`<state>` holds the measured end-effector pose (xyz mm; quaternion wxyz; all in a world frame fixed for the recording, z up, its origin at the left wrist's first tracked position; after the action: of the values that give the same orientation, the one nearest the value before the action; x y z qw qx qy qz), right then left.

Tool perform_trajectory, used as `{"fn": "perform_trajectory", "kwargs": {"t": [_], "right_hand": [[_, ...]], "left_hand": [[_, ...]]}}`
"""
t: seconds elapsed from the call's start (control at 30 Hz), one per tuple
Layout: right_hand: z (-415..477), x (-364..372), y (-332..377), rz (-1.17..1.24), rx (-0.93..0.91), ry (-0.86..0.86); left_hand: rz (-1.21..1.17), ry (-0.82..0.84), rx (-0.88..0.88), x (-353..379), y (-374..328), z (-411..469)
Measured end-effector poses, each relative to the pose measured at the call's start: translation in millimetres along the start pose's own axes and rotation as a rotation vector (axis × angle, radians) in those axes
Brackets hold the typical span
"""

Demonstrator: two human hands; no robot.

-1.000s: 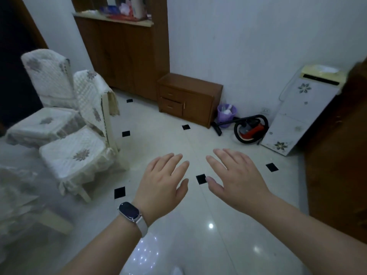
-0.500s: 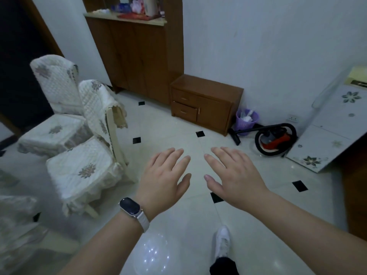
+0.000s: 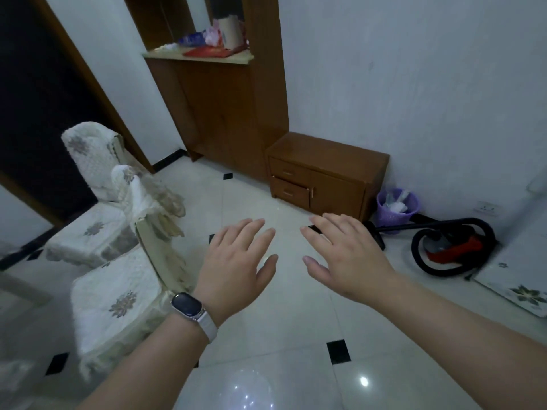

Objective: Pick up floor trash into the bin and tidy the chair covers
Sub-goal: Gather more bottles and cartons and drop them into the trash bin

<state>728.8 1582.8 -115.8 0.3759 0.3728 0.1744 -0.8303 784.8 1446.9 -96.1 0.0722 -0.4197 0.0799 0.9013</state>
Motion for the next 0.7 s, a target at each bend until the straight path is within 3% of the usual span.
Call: {"fn": "perform_trajectory", "kwargs": {"t": [0.4,0.7], "right_hand": [[102,86,-52,0.098,-0.012,0.113],[217,208,-106,0.037,-0.051,0.193]], "left_hand": [[0.001,0.013,-0.104,98,87,70],[-0.058,-0.001,-0.114,206,206,152]]}}
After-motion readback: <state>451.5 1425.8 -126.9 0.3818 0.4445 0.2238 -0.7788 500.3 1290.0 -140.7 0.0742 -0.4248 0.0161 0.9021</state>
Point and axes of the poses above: each hand's wrist, its own z-axis towards the middle knuckle, its own x-axis out of the palm, y = z × x, the point moved 10 cm from there along z, towards the middle knuckle, and after that the axes turned 9 degrees about -y, right-handed, at the moved point
